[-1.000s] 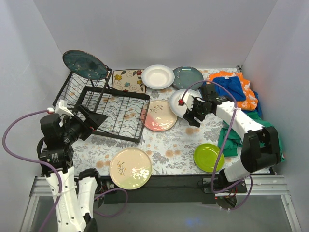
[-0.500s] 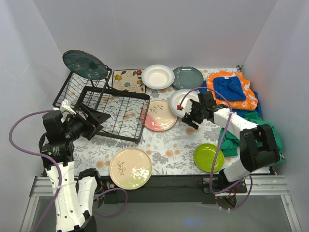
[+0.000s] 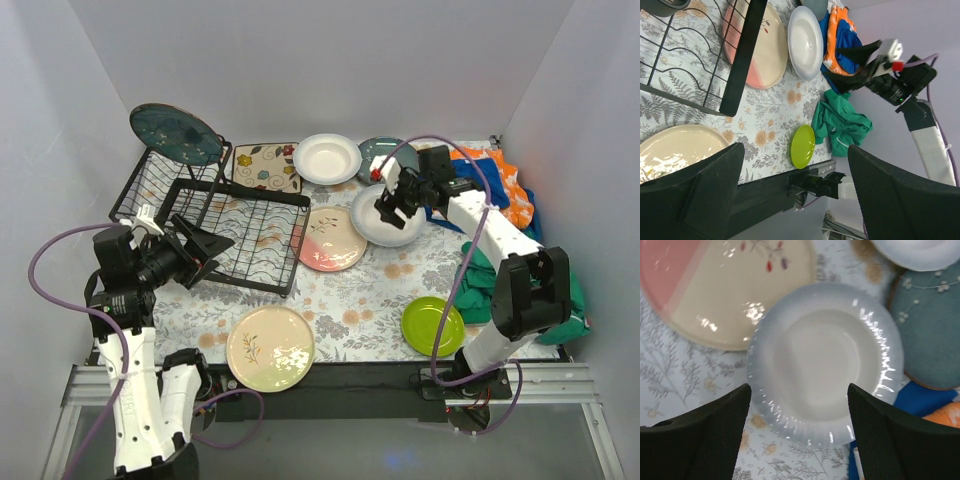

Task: Load the plates into the dish rack
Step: Grab a plate with the right arm

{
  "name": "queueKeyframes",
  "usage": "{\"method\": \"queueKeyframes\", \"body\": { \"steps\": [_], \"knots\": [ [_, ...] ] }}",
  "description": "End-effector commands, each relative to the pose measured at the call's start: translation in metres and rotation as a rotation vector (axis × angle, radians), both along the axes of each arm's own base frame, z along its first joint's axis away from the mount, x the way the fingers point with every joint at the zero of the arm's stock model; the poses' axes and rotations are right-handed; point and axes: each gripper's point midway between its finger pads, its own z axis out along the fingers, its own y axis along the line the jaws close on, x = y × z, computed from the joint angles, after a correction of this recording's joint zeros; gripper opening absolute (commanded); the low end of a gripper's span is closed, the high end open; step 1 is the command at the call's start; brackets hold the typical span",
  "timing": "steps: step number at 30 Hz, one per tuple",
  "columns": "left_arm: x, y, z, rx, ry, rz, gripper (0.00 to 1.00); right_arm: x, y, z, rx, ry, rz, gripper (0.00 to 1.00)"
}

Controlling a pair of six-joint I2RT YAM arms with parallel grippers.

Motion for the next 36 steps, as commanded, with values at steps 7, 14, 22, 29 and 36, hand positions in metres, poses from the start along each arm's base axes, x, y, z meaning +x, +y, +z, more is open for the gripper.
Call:
{"method": "queueKeyframes", "body": {
  "steps": [7, 14, 22, 29, 36],
  "knots": [
    [-0.007, -0.013, 0.004, -0.058, -0.042, -0.079, 0.82, -0.068, -0.013, -0.091, -0.368, -0.110, 0.152, 0.82],
    [-0.005, -0.014, 0.004, -0.078, -0.029, -0.080, 0.82, -0.049, -0.021, -0.097, -0.404, -0.179, 0.061, 0.81],
    [-0.002, -0.013, 0.001, -0.112, -0.010, -0.057, 0.82, -0.052, -0.016, -0.093, -0.377, -0.225, 0.087, 0.80],
    [-0.005, -0.014, -0.006, -0.133, 0.011, -0.045, 0.82, -0.058, 0.001, -0.078, -0.315, -0.257, 0.186, 0.82],
    [0.001, -0.013, -0.008, -0.134, 0.022, -0.050, 0.82, -0.039, -0.011, -0.096, -0.378, -0.205, 0.100, 0.83]
  ]
}}
